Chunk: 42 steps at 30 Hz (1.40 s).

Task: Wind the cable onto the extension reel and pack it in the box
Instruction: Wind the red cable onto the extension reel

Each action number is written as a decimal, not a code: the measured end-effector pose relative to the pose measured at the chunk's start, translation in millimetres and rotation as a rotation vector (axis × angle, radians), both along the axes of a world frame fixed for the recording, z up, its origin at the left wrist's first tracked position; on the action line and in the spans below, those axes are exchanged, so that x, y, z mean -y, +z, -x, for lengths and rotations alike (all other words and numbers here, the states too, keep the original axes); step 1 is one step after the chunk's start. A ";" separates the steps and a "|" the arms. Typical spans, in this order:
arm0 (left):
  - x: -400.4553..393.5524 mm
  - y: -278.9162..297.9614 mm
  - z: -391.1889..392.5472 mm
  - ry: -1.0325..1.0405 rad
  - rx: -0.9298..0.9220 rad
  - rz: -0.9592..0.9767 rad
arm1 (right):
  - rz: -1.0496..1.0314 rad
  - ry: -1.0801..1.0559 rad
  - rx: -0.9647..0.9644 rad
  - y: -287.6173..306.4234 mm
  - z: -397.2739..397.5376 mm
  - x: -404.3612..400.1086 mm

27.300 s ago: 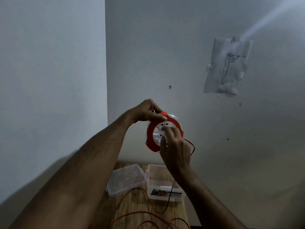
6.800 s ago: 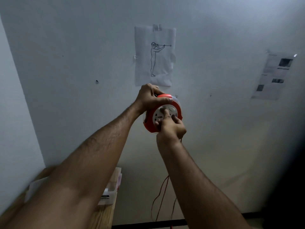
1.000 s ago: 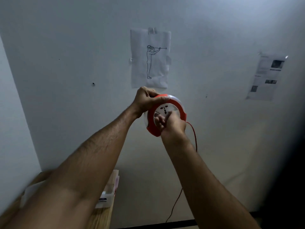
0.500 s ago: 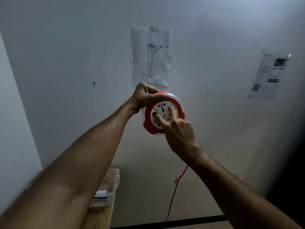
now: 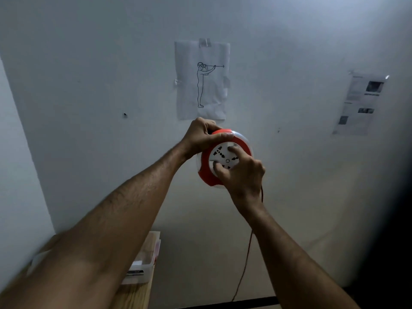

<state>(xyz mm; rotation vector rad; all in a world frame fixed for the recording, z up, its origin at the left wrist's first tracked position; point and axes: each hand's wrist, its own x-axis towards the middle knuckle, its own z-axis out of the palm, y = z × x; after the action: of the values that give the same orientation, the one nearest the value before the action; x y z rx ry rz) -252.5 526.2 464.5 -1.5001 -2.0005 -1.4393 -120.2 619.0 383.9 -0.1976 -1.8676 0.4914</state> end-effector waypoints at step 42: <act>2.3 11.0 6.5 0.099 -0.309 0.277 | -0.645 -0.233 0.304 -19.0 -18.6 1.0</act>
<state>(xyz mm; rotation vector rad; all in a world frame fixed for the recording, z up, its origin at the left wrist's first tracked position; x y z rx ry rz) -259.0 524.0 475.5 -1.5890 -2.1034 -0.8556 -101.6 618.0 364.9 -0.0535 -2.1657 -0.3259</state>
